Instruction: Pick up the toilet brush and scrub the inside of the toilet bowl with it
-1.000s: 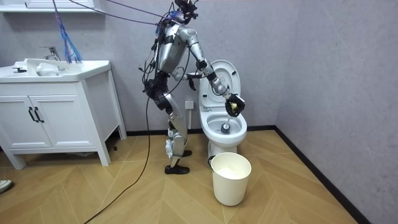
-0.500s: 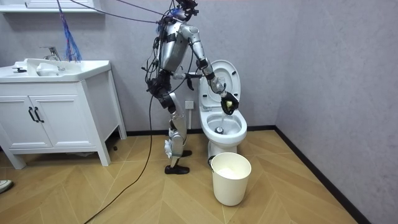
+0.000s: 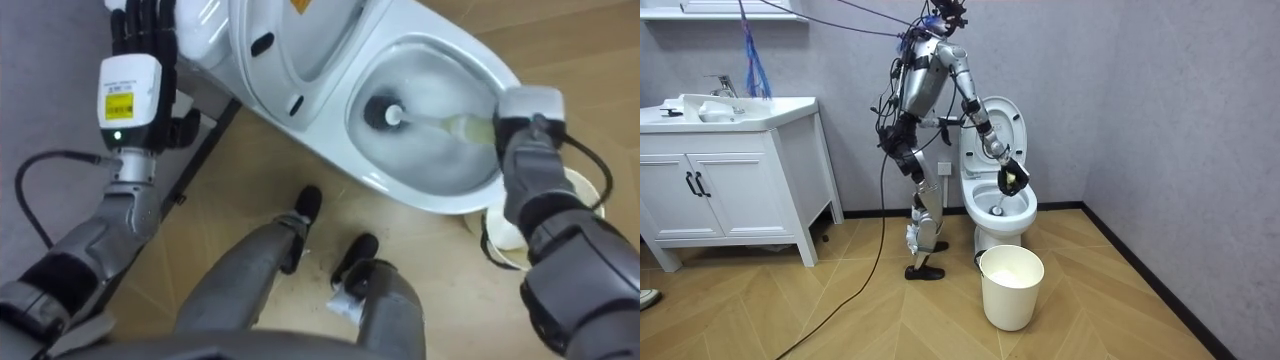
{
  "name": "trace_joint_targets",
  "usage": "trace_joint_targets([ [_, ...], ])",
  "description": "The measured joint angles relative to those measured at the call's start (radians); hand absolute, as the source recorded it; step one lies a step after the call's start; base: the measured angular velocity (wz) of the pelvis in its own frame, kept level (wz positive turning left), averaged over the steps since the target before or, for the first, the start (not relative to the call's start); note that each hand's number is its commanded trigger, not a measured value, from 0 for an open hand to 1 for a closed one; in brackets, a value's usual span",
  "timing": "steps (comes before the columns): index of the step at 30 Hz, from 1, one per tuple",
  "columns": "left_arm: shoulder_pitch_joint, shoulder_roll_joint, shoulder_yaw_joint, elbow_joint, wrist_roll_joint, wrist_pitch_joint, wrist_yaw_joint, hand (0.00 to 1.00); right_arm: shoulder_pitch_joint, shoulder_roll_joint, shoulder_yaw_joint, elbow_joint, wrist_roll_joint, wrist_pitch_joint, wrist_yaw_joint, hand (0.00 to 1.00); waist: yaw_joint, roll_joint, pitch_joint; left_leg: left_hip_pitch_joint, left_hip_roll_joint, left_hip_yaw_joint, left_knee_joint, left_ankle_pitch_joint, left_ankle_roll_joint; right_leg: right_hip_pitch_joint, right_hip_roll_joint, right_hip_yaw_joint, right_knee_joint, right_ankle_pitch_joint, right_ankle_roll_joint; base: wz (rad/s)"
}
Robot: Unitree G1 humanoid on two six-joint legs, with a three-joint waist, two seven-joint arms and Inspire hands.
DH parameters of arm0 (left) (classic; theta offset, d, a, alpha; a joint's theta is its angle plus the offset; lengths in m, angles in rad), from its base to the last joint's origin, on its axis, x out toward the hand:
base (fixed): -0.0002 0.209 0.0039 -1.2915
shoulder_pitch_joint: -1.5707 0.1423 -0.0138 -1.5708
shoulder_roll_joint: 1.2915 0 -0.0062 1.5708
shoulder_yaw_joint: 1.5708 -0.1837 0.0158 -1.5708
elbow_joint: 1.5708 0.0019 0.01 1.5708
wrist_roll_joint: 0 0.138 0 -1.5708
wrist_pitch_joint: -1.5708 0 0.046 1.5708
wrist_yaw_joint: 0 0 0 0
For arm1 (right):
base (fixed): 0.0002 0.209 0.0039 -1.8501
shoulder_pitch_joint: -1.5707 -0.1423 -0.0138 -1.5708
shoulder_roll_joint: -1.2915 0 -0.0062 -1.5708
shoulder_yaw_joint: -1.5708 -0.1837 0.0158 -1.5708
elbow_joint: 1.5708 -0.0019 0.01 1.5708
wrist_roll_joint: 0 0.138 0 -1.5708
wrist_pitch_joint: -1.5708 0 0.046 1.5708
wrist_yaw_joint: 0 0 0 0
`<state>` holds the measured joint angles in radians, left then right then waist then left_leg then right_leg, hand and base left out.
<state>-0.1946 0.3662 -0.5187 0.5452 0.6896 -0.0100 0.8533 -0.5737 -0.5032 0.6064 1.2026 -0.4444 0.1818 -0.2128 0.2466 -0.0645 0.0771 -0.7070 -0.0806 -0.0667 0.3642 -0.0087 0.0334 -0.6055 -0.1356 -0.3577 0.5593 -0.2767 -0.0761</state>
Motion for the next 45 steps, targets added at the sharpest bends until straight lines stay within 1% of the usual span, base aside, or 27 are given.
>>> trace_joint_targets([
  [1,-0.002,0.002,0.004,-0.003,0.003,0.001,0.004,0.0,-0.006,-0.002,-0.023,0.009,0.051,0.0,-0.009,1.0,-0.003,-0.009,0.0054,-0.002,-0.003,0.001,0.0,0.0,0.0,-0.01,-0.006,0.001,0.012,-0.005,0.0,0.08],
  [3,-0.004,0.003,0.006,-0.003,0.01,0.01,0.009,0.0,-0.011,-0.002,-0.052,0.009,0.09,-0.003,-0.018,1.0,-0.012,-0.018,0.0103,-0.005,-0.006,0.003,0.009,0.001,0.001,-0.013,-0.011,0.001,0.021,-0.01,0.0,0.06],
  [4,-0.005,0.003,0.005,-0.003,0.011,0.02,0.009,0.0,-0.013,-0.002,-0.069,0.01,0.094,-0.008,-0.022,1.0,-0.024,-0.02,0.0113,-0.005,-0.013,0.003,0.014,0.002,0.003,-0.015,-0.021,0.001,0.036,-0.018,0.001,0.1],
  [6,-0.006,0.001,0.005,-0.004,0.012,0.033,0.007,0.0,-0.015,-0.002,-0.096,0.016,0.093,-0.01,-0.039,1.0,-0.034,-0.022,0.0115,-0.006,-0.018,0.003,0.015,0.006,0.008,-0.023,-0.031,0.002,0.05,-0.021,0.002,0.03],
  [10,-0.006,-0.002,0.008,-0.007,0.013,0.053,0.005,0.0,-0.015,0.002,-0.127,0.025,0.09,-0.009,-0.06,1.0,-0.051,-0.02,0.0106,-0.007,-0.022,0.007,0.019,0.01,0.013,-0.029,-0.038,0.006,0.064,-0.02,0.006,-0.03],
  [12,-0.01,-0.003,0.005,0.002,0.013,0.054,-0.004,0.0,-0.015,0.008,-0.126,0.028,0.082,-0.008,-0.067,1.0,-0.048,-0.018,0.0095,-0.001,-0.02,0.007,0.018,0.01,0.014,-0.023,-0.034,0.009,0.059,-0.012,0.008,-0.06],
  [14,-0.012,-0.008,0.004,0.014,0.015,0.054,-0.005,0.0,-0.015,0.014,-0.125,0.03,0.073,-0.007,-0.067,1.0,-0.045,-0.009,0.0077,0.003,-0.017,0.007,0.017,0.01,0.014,-0.016,-0.029,0.007,0.05,-0.004,0.008,-0.04],
  [17,-0.011,-0.025,0.005,0.027,0.019,0.058,-0.006,0.0,-0.013,0.042,-0.125,0.03,0.029,-0.004,-0.067,1.0,-0.042,0.005,0.008,0.016,-0.016,0.008,0.008,0.011,0.015,-0.006,-0.028,0.01,0.042,0.0,0.008,-0.05],
  [18,-0.011,-0.034,0.006,0.035,0.019,0.061,-0.008,0.0,-0.013,0.054,-0.124,0.03,0.008,0.0,-0.067,1.0,-0.038,0.014,0.0084,0.019,-0.015,0.008,0.006,0.01,0.015,-0.003,-0.026,0.011,0.039,0.0,0.009,-0.1],
  [19,-0.012,-0.046,0.007,0.042,0.02,0.06,-0.008,0.0,-0.011,0.062,-0.113,0.03,-0.035,0.012,-0.065,1.0,-0.025,0.023,0.0073,0.019,-0.013,0.008,0.005,0.01,0.015,-0.003,-0.019,0.017,0.031,0.004,0.01,-0.12],
  [20,-0.012,-0.05,0.005,0.045,0.02,0.059,-0.008,0.0,-0.011,0.066,-0.103,0.029,-0.056,0.016,-0.063,1.0,-0.02,0.026,0.0068,0.02,-0.013,0.008,0.004,0.011,0.015,-0.003,-0.019,0.018,0.029,0.004,0.01,-0.07],
  [21,-0.012,-0.054,0.005,0.053,0.02,0.055,-0.008,0.0,-0.01,0.072,-0.067,0.028,-0.089,0.019,-0.058,1.0,-0.017,0.034,0.0048,0.02,-0.013,0.007,0.003,0.011,0.015,-0.003,-0.019,0.016,0.03,0.004,0.01,0.0],
  [23,-0.014,-0.059,0.004,0.057,0.02,0.053,-0.008,0.0,-0.01,0.08,-0.021,0.017,-0.152,0.031,-0.046,1.0,-0.009,0.038,0.0042,0.02,-0.011,0.007,0.003,0.011,0.013,-0.001,-0.017,0.014,0.026,0.004,0.009,0.02],
  [25,-0.015,-0.06,0.003,0.059,0.02,0.047,-0.008,0.0,-0.011,0.092,0.023,-0.009,-0.223,0.059,-0.045,1.0,0.005,0.038,0.0042,0.019,-0.007,0.009,0.003,0.009,0.01,-0.002,-0.013,0.015,0.023,0.004,0.006,-0.02],
  [27,-0.013,-0.062,0.002,0.059,0.019,0.044,-0.004,0.0,-0.011,0.092,0.051,-0.043,-0.257,0.082,-0.03,1.0,0.008,0.038,0.0041,0.019,-0.002,0.01,0.002,0.007,0.007,0.002,-0.006,0.016,0.013,0.004,0.004,0.0],
  [29,-0.012,-0.064,0.003,0.062,0.017,0.043,0.002,0.0,-0.009,0.098,0.068,-0.052,-0.297,0.096,-0.014,1.0,0.007,0.039,0.0035,0.02,0.0,0.01,0.002,0.005,0.004,0.011,0.003,0.009,-0.001,0.006,0.002,0.06],
  [32,-0.008,-0.063,0.004,0.07,0.016,0.032,0.005,0.0,0.017,0.099,0.07,-0.084,-0.321,0.112,0.012,1.0,0.007,0.043,0.0012,0.03,0.003,-0.003,-0.001,0.001,-0.002,0.038,0.017,-0.003,-0.03,0.01,-0.001,0.09],
  [33,-0.006,-0.067,0.002,0.074,0.014,0.032,0.007,0.0,0.03,0.099,0.07,-0.095,-0.335,0.12,0.016,1.0,0.007,0.046,-0.0009,0.037,0.004,-0.005,-0.004,0.0,-0.003,0.048,0.021,-0.004,-0.04,0.011,0.0,0.0],
  [34,0.0,-0.071,0.001,0.083,0.011,0.032,0.009,0.0,0.045,0.097,0.07,-0.113,-0.343,0.128,0.021,1.0,0.007,0.052,-0.007,0.04,0.004,-0.007,-0.004,-0.004,-0.003,0.054,0.023,-0.004,-0.046,0.012,0.0,0.0],
  [35,0.003,-0.072,0.001,0.085,0.011,0.032,0.01,0.0,0.05,0.096,0.07,-0.119,-0.344,0.13,0.02,1.0,0.006,0.056,-0.0095,0.04,0.004,-0.007,-0.003,-0.005,-0.003,0.056,0.024,-0.005,-0.047,0.012,0.0,0.0],
  [36,0.007,-0.074,0.0,0.089,0.011,0.032,0.012,0.0,0.058,0.095,0.071,-0.124,-0.345,0.139,0.021,1.0,0.005,0.062,-0.0132,0.042,0.005,-0.007,-0.003,-0.006,-0.003,0.06,0.025,-0.005,-0.052,0.012,0.001,0.0],
  [37,0.008,-0.075,-0.002,0.093,0.01,0.032,0.012,0.0,0.067,0.096,0.071,-0.124,-0.343,0.14,0.021,1.0,0.007,0.063,-0.0144,0.047,0.006,-0.004,-0.006,-0.007,-0.002,0.065,0.029,0.0,-0.058,0.013,0.002,0.0],
  [40,0.01,-0.075,-0.005,0.089,-0.01,0.032,0.016,0.0,0.071,0.095,0.07,-0.124,-0.312,0.14,0.016,1.0,0.006,0.063,-0.0144,0.052,0.008,-0.002,-0.013,-0.007,-0.003,0.066,0.029,0.001,-0.06,0.013,0.002,0.0],
  [41,0.01,-0.076,-0.005,0.089,-0.017,0.032,0.016,0.0,0.07,0.094,0.071,-0.116,-0.272,0.139,0.011,1.0,0.006,0.063,-0.0142,0.052,0.012,0.0,-0.013,-0.007,-0.003,0.066,0.029,0.001,-0.059,0.013,0.001,0.0],
  [43,0.009,-0.074,-0.007,0.08,-0.026,0.032,0.016,0.0,0.066,0.077,0.066,-0.103,-0.17,0.134,0.001,1.0,0.006,0.061,-0.0133,0.048,0.015,0.002,-0.011,-0.006,-0.004,0.063,0.029,-0.002,-0.058,0.014,0.0,0.0],
  [44,0.01,-0.072,-0.007,0.076,-0.029,0.032,0.016,0.0,0.066,0.073,0.064,-0.102,-0.13,0.128,-0.002,1.0,0.006,0.057,-0.0132,0.046,0.015,0.005,-0.011,-0.006,-0.004,0.059,0.028,0.0,-0.055,0.013,-0.001,-0.07],
  [45,0.01,-0.065,-0.012,0.068,-0.036,0.032,0.021,0.0,0.064,0.064,0.054,-0.097,-0.041,0.108,-0.008,1.0,0.003,0.047,-0.0125,0.04,0.015,0.012,-0.01,-0.005,-0.003,0.044,0.019,0.002,-0.039,0.009,-0.004,-0.03],
])
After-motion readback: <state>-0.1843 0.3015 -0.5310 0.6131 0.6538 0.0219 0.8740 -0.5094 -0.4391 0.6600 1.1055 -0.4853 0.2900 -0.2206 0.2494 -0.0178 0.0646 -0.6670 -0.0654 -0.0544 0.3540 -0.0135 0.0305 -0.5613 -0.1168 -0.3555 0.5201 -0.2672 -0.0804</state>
